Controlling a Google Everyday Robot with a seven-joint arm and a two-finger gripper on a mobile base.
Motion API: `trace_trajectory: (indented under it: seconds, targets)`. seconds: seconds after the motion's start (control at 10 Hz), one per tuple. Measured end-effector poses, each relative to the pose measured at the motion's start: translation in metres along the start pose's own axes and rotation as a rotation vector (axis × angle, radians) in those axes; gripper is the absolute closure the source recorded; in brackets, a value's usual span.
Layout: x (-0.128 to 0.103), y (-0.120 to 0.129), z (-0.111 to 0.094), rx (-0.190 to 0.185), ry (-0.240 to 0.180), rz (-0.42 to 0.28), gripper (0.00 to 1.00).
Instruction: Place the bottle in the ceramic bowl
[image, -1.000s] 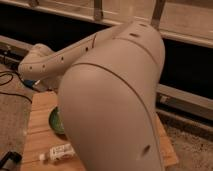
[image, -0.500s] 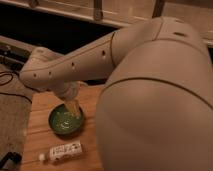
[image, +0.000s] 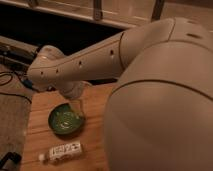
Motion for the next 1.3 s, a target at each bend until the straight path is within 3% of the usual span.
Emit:
trace_trajectory:
  seconds: [0.1, 0.2, 0.4, 0.6, 0.7, 0.9, 1.1, 1.3]
  targets:
    - [-0.002, 0.000, 0.000, 0.001, -0.006, -0.002, 0.20]
    - [-0.001, -0.001, 0.005, -0.001, -0.044, 0.031, 0.20]
    - [0.008, 0.012, 0.022, -0.033, -0.151, 0.103, 0.20]
    - [0.013, 0.035, 0.023, -0.054, -0.267, 0.122, 0.20]
    - [0.013, 0.044, 0.022, -0.062, -0.314, 0.099, 0.20]
    - [-0.003, 0.058, 0.018, -0.077, -0.352, 0.026, 0.20]
    - [-0.029, 0.073, 0.017, -0.106, -0.355, -0.073, 0.20]
    - [-0.038, 0.079, 0.015, -0.114, -0.349, -0.104, 0.20]
